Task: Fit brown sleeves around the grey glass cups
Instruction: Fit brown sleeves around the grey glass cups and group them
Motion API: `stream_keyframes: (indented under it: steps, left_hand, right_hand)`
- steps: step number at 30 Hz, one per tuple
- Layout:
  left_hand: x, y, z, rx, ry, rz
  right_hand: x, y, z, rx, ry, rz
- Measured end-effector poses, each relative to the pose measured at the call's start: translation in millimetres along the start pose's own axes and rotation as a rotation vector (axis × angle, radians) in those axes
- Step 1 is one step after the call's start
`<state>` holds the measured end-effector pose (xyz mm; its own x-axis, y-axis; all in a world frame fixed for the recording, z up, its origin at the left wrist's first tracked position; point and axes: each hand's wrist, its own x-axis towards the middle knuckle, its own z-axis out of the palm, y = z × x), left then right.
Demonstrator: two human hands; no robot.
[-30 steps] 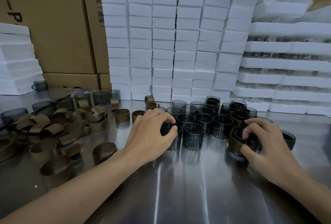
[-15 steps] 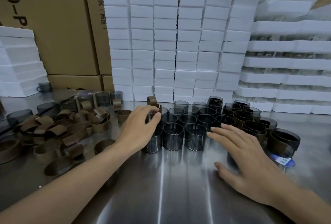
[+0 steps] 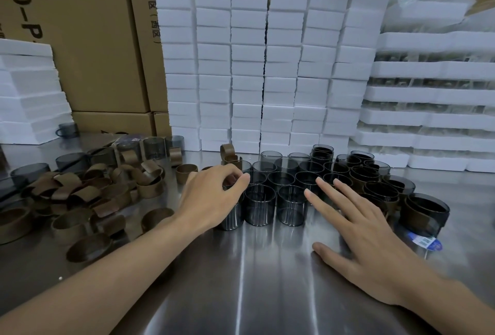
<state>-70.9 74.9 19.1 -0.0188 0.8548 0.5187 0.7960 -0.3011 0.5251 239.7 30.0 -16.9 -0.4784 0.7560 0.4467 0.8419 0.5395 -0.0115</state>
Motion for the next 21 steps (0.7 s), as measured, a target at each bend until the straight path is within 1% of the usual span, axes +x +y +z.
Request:
stream_keyframes:
  steps: [6, 9, 12, 14, 18, 21]
  left_hand:
    - [-3.3, 5.7, -1.5, -0.022, 0.055, 0.069]
    - [-5.1, 7.0, -3.1, -0.054, 0.096, 0.142]
    - [-5.9, 7.7, -2.1, -0.065, 0.13, 0.214]
    - [-6.6, 7.7, -1.6, -0.073, 0.153, 0.264]
    - [-10.3, 9.5, -3.3, -0.017, 0.223, 0.466]
    - [-13.6, 11.8, -2.2, 0.067, 0.223, 0.632]
  right_hand:
    - [1.1, 0.4, 0.2, 0.028, 0.011, 0.004]
    - [0.6, -0.6, 1.1, 0.032, 0.009, 0.007]
    - [1.4, -1.6, 1.9, -0.005, -0.031, 0.003]
    - [2.5, -3.7, 0.5, 0.016, -0.038, 0.01]
    - [1.6, -13.2, -5.0, 0.172, 0.1, 0.024]
    - [-0.5, -18.1, -5.4, 0.241, 0.129, 0.042]
